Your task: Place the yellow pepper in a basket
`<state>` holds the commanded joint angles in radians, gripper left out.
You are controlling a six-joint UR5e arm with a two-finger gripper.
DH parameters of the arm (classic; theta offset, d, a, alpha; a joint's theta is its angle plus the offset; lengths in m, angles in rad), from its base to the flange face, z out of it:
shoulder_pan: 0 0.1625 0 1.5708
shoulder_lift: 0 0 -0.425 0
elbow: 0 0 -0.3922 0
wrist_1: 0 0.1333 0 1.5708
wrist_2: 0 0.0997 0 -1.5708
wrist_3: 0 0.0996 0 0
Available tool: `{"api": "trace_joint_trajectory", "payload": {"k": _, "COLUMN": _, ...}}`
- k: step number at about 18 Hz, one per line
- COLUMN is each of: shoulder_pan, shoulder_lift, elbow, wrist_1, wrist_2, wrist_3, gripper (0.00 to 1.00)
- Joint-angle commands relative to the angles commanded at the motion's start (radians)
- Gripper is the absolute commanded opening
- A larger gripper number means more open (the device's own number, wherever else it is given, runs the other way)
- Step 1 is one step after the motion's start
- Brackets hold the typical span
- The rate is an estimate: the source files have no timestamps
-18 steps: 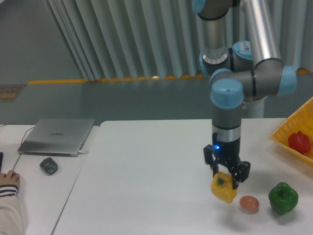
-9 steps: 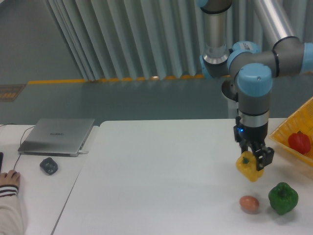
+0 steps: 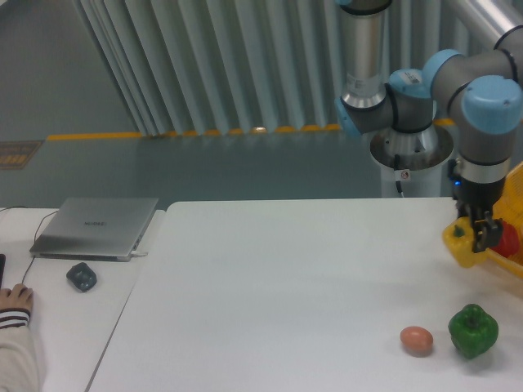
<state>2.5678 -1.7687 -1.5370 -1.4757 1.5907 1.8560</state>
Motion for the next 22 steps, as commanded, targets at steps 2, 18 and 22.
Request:
{"api": "trace_joint_trajectory", "payload": {"k": 2, "shoulder_pan": 0.028, "shoulder_lift": 0.000, "elbow": 0.002, "wrist_1": 0.002, "wrist_2": -0.002, "wrist_3": 0.038, "gripper": 0.48}}
{"api": "trace_joint_trajectory", "payload": {"k": 18, "shoulder_pan": 0.166, "shoulder_lift": -0.063, "elbow": -0.002, "wrist_1": 0.075, "wrist_2": -0.003, "wrist_3": 0.152, "gripper": 0.55}}
{"api": "trace_joint_trajectory", "payload": {"k": 22, "shoulder_pan": 0.167, "shoulder_lift": -0.071, "elbow": -0.003, "wrist_1": 0.084, "wrist_2": -0.003, "wrist_3": 0.152, "gripper": 0.57}}
